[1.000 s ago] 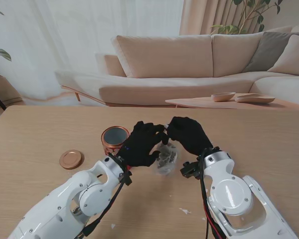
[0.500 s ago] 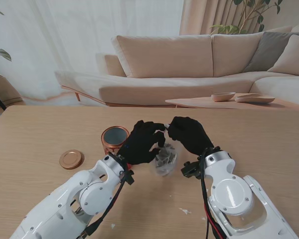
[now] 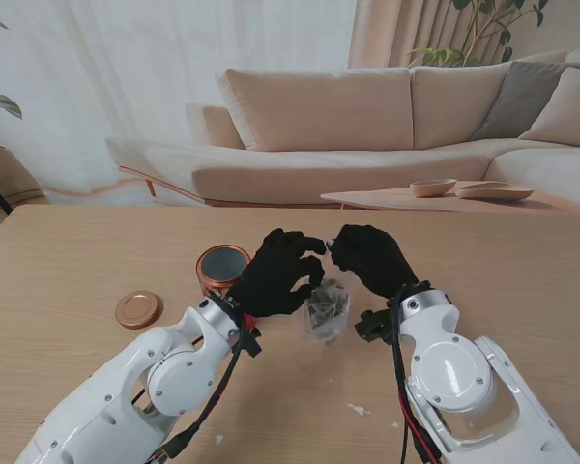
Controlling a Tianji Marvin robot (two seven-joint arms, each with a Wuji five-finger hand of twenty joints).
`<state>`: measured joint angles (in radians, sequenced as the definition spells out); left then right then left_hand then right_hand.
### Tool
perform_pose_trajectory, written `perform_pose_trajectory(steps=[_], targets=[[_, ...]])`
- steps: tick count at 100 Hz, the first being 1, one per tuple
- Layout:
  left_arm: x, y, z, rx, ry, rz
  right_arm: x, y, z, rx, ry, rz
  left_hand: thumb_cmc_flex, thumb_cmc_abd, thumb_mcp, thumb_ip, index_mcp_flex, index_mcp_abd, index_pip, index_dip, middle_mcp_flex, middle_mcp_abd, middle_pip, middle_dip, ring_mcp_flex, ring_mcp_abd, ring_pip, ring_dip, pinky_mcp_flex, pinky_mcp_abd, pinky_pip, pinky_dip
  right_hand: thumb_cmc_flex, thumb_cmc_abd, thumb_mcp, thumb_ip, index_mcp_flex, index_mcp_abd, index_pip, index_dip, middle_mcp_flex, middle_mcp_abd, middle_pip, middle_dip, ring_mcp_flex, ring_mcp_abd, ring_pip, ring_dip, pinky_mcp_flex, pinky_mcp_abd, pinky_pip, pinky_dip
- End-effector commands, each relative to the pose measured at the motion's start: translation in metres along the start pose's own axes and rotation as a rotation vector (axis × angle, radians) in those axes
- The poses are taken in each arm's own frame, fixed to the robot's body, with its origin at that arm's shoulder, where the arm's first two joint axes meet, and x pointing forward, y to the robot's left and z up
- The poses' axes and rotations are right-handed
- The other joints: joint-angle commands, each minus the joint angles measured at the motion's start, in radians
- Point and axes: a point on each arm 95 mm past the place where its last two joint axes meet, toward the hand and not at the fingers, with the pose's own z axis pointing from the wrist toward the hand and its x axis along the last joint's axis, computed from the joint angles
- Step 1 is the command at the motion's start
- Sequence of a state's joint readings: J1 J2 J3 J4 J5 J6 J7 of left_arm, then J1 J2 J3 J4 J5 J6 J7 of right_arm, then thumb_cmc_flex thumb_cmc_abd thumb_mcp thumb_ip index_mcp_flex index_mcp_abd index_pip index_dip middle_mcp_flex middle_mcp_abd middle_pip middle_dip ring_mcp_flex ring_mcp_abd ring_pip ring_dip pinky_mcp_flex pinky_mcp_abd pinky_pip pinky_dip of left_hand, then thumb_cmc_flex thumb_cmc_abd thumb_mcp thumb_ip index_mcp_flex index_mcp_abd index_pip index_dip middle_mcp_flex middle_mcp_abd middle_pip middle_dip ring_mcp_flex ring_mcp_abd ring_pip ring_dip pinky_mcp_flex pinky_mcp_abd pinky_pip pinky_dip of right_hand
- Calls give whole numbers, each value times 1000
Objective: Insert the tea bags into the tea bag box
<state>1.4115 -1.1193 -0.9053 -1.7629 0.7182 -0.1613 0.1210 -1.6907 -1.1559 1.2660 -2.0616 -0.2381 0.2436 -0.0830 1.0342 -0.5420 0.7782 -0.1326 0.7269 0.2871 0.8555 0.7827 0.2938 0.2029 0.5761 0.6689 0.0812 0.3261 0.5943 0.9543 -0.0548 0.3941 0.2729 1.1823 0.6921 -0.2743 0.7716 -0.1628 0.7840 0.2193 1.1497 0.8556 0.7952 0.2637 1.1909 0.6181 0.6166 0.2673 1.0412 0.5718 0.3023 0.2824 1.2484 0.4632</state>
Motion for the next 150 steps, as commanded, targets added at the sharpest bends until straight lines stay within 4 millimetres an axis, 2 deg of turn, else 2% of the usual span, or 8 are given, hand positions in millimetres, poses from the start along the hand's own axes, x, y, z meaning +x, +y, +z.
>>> perform_pose_trajectory(steps=[1,24,47,62,88,116,150], targets=[[6,-2,3,-4,16,-12,1,-2,0,11,-2,8,61,5,33,-20,35,7,9,36,1,26,20,21,-36,3,23,-10,-1,19,26,14,3,20,9,9,3,-39,28,-3,3,0,27,9,28,-12,24,10,9,0,50,3],[14,-13,3,4,67,-39,-2,-1,1,6,-18,5,23,-23,89,-21,21,0,29,139,-4,22,17,31,-37,-3,17,-17,-1,18,27,14,3,19,10,9,3,-39,29,-3,2,-1,27,9,27,-11,23,10,8,0,49,3],[12,-34,-3,61,80,-39,-9,3,4,-2,-45,-1,-6,-54,155,-16,2,34,75,200,0,32,16,35,-36,1,11,-20,3,24,25,11,1,19,9,8,2,-40,29,-3,1,-3,27,9,27,-12,24,10,8,0,49,3],[-6,-51,-8,104,51,17,-14,4,6,-2,-66,2,-10,-64,172,-10,2,45,87,213,-1,35,14,36,-36,3,9,-21,5,26,26,11,3,20,9,8,1,-40,29,-3,1,-2,28,9,27,-12,24,10,7,0,49,3],[-57,-72,-15,154,-81,149,-15,4,5,-1,-65,5,-8,-67,183,-8,3,56,84,218,-7,37,10,36,-38,0,-1,-25,-5,19,22,9,4,20,9,8,1,-39,30,-3,0,0,28,9,26,-12,24,10,7,0,49,3],[-99,-64,-18,112,-246,225,-13,3,6,0,-52,7,12,-52,157,-5,-2,58,68,221,-24,37,5,37,-43,-6,-41,-25,-22,5,20,9,2,19,9,8,2,-40,30,-4,1,-2,27,9,26,-12,23,10,7,0,49,3],[-110,-46,-26,14,-345,251,-13,2,6,1,-53,8,21,-48,147,3,1,63,56,221,-26,43,1,39,-49,-6,-86,-5,-35,-2,18,7,2,19,9,8,1,-40,30,-4,0,-1,28,9,26,-12,23,10,7,0,49,3]])
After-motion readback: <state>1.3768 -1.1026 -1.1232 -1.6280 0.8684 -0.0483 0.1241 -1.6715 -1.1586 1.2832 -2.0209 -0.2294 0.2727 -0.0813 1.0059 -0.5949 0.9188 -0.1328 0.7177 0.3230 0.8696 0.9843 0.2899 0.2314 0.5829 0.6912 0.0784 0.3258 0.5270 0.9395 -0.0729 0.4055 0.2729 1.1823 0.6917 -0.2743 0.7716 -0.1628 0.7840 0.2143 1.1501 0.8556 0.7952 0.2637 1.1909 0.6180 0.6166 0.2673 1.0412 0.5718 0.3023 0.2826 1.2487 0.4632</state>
